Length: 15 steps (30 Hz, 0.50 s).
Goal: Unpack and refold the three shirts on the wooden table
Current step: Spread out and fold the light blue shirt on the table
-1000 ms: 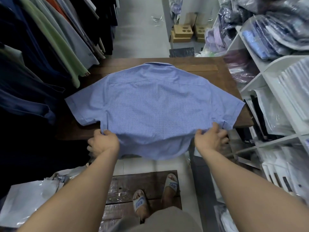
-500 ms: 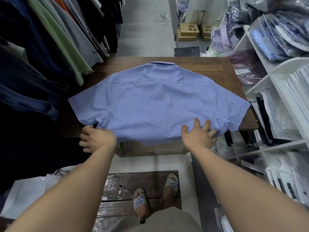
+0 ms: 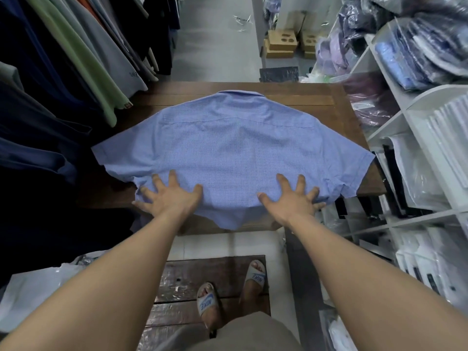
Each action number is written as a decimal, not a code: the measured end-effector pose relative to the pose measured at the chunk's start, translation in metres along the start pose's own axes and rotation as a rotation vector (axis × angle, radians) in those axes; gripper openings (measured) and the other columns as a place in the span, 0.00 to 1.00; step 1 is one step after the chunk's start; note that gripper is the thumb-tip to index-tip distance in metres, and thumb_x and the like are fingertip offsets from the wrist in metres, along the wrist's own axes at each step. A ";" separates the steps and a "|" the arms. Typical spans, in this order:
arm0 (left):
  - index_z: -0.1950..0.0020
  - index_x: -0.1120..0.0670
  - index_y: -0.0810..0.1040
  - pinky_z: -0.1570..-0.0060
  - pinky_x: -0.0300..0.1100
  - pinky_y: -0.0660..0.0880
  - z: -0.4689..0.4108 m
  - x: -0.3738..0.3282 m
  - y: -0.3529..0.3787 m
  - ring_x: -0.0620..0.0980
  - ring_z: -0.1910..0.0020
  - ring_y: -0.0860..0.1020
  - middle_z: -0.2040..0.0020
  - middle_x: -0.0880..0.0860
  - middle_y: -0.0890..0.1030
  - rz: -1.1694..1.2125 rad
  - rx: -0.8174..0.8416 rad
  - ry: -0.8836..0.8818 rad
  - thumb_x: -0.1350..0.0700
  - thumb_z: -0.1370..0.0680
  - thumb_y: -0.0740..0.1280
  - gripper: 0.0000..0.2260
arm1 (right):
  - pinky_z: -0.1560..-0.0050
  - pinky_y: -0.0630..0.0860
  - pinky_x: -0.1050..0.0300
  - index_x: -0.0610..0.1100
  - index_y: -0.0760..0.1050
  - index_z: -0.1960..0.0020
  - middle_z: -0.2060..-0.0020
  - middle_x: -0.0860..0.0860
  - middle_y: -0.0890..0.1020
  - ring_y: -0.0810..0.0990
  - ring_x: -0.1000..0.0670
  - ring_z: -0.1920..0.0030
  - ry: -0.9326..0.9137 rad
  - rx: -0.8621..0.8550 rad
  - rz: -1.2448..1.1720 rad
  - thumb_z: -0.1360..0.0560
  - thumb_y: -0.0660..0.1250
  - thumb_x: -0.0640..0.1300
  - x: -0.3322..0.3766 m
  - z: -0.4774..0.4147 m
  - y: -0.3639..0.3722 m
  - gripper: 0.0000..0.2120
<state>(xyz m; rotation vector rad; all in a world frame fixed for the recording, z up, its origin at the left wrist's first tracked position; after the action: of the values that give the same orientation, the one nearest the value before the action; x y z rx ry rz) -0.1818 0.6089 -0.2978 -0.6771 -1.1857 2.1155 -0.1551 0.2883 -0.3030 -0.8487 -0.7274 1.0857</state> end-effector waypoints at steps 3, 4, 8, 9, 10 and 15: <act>0.19 0.44 0.52 0.25 0.65 0.43 -0.001 0.000 -0.005 0.68 0.22 0.46 0.18 0.60 0.48 0.003 -0.034 -0.100 0.27 0.29 0.58 0.43 | 0.30 0.41 0.21 0.63 0.48 0.21 0.20 0.43 0.44 0.41 0.27 0.23 0.024 -0.040 0.008 0.28 0.50 0.78 0.006 0.000 -0.009 0.40; 0.19 0.45 0.53 0.25 0.64 0.44 0.002 -0.008 -0.007 0.68 0.21 0.46 0.19 0.62 0.48 0.010 -0.065 -0.074 0.28 0.29 0.60 0.42 | 0.29 0.42 0.22 0.62 0.48 0.21 0.20 0.42 0.44 0.42 0.28 0.23 -0.002 -0.069 0.020 0.28 0.49 0.77 0.011 0.001 -0.011 0.40; 0.19 0.43 0.52 0.25 0.66 0.44 0.018 -0.064 0.007 0.66 0.21 0.45 0.18 0.60 0.46 0.016 -0.050 0.300 0.30 0.24 0.60 0.38 | 0.27 0.45 0.24 0.62 0.46 0.20 0.19 0.46 0.43 0.41 0.31 0.22 -0.114 -0.060 0.011 0.25 0.51 0.75 0.031 0.001 -0.005 0.38; 0.19 0.41 0.51 0.26 0.68 0.42 0.021 -0.072 0.016 0.67 0.21 0.42 0.18 0.59 0.44 -0.010 0.005 0.358 0.28 0.25 0.58 0.39 | 0.27 0.44 0.24 0.63 0.46 0.20 0.19 0.47 0.42 0.41 0.31 0.22 -0.102 -0.042 0.001 0.25 0.50 0.75 0.029 -0.001 -0.002 0.38; 0.19 0.39 0.49 0.27 0.70 0.40 0.022 -0.076 0.024 0.68 0.21 0.39 0.18 0.58 0.41 -0.046 0.055 0.381 0.25 0.26 0.57 0.40 | 0.27 0.43 0.25 0.63 0.46 0.20 0.19 0.47 0.42 0.40 0.32 0.22 -0.076 -0.033 -0.014 0.25 0.50 0.75 0.023 -0.004 0.000 0.38; 0.19 0.36 0.41 0.28 0.73 0.37 0.007 -0.074 0.026 0.70 0.23 0.33 0.19 0.54 0.32 -0.104 0.115 0.367 0.20 0.32 0.57 0.48 | 0.24 0.46 0.29 0.60 0.45 0.19 0.19 0.47 0.40 0.38 0.38 0.20 0.117 -0.072 -0.148 0.24 0.51 0.73 -0.041 -0.022 -0.009 0.38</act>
<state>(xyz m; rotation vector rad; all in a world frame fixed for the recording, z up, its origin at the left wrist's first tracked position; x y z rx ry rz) -0.1427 0.5414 -0.3074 -0.8850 -0.8715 1.8565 -0.1452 0.2429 -0.3101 -0.8977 -0.7233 0.8751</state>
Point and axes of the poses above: each hand's wrist, its own z-axis away from the middle knuckle, its own y-axis out of the palm, x = y × z, the point moved 8 cm from there along -z, towards the middle knuckle
